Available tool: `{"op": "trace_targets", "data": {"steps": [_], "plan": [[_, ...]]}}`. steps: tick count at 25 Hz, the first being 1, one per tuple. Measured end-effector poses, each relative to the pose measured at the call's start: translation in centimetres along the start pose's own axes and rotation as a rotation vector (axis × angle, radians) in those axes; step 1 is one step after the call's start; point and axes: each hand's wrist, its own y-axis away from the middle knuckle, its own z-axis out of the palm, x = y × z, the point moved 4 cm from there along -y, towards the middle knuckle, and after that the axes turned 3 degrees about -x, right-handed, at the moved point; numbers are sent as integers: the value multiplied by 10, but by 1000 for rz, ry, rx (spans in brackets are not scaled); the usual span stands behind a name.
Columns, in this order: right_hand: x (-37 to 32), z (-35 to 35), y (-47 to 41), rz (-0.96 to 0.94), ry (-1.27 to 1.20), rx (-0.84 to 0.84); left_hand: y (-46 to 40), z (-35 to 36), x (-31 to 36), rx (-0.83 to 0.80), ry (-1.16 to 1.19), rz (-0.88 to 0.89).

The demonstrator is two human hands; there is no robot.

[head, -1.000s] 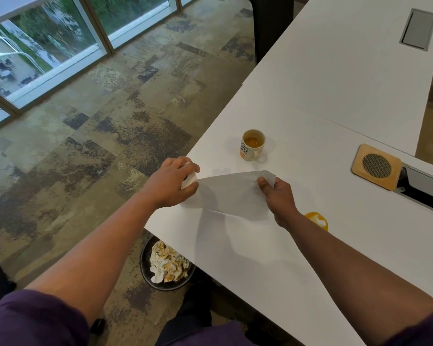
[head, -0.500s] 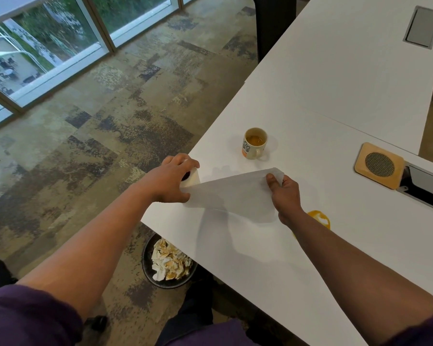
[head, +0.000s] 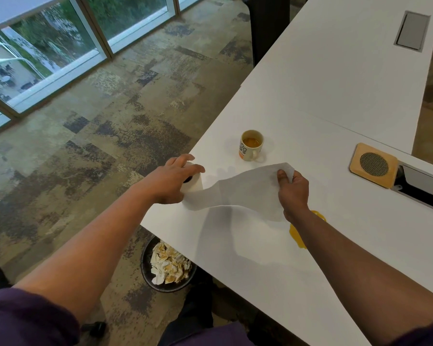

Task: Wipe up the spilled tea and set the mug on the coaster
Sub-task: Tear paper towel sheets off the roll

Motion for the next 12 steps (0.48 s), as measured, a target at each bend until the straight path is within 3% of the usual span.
{"op": "trace_targets", "data": {"steps": [7, 12], "plan": [[6, -18, -5, 1, 23, 106, 2, -5, -2, -2, 65, -49], [2, -27, -9, 4, 7, 127, 1, -8, 12, -10, -22, -12]]}}
